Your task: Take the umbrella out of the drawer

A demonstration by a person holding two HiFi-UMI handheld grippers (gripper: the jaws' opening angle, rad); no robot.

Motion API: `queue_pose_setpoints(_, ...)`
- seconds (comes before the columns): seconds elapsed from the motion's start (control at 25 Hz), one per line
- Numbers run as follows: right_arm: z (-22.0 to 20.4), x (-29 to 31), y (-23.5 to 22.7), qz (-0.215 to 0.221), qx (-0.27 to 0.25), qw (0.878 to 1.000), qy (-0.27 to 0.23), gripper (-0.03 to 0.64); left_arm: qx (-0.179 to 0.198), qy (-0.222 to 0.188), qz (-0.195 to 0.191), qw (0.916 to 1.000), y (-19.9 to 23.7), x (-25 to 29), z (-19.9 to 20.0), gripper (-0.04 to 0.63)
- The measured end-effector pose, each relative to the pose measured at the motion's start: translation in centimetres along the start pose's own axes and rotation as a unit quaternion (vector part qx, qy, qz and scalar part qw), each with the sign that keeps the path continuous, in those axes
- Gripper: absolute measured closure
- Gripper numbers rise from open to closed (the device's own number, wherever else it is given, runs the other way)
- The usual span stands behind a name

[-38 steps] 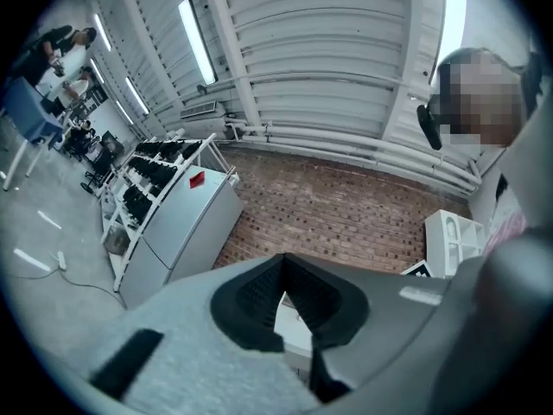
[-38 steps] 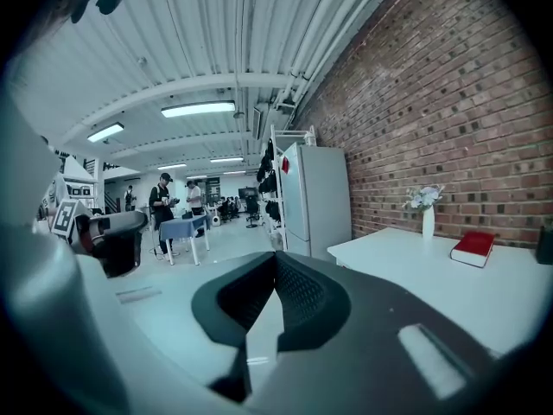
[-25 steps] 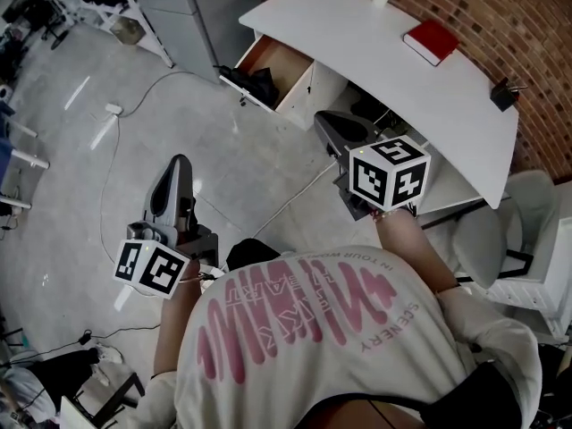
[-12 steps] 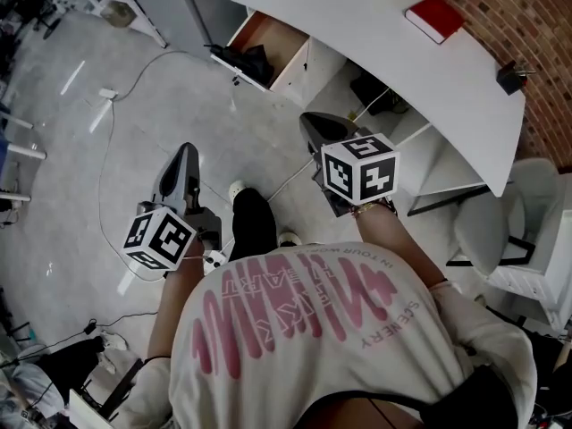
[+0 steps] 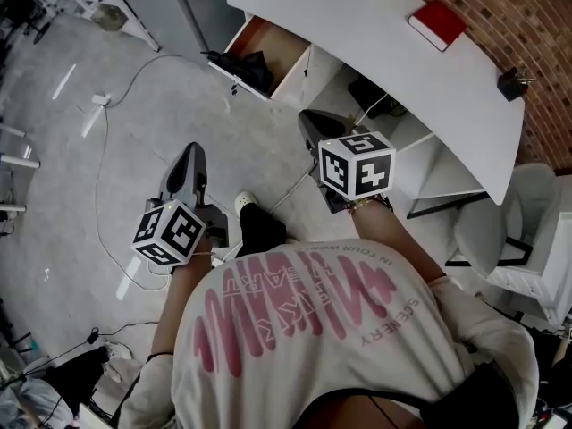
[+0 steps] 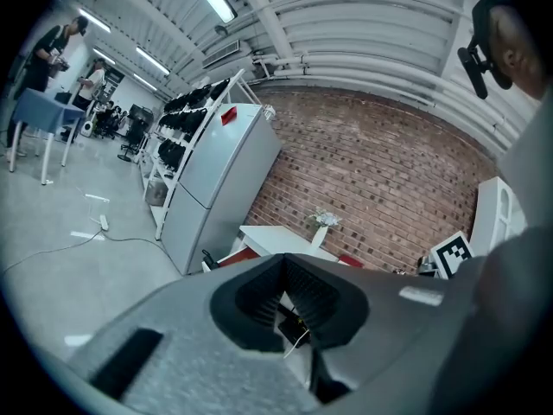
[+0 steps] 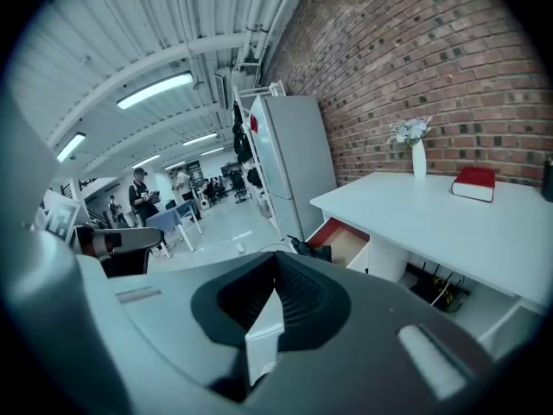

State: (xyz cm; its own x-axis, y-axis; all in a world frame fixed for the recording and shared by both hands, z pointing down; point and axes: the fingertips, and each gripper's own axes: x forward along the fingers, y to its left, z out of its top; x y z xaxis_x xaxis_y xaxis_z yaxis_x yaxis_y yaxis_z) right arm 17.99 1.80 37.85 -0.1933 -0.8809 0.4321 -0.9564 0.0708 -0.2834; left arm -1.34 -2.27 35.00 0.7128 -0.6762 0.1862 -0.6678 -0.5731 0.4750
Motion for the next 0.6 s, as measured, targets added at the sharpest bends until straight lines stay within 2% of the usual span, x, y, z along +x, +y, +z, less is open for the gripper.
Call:
queue_pose_setpoints(0.28, 2.6, 5.3, -0.3, -0.006, 0.015, 1.000, 0.008, 0.604, 0.001, -0.002, -0.010, 0.9999, 3.5, 3.6, 3.6, 0.595)
queue_pose_setpoints(0.6, 6.7, 12.3, 0.9, -0.013, 0.035, 0.999, 0.012, 0.604, 0.003, -0.002, -0.021, 0.9998, 9.0, 8.1, 9.6, 0.594)
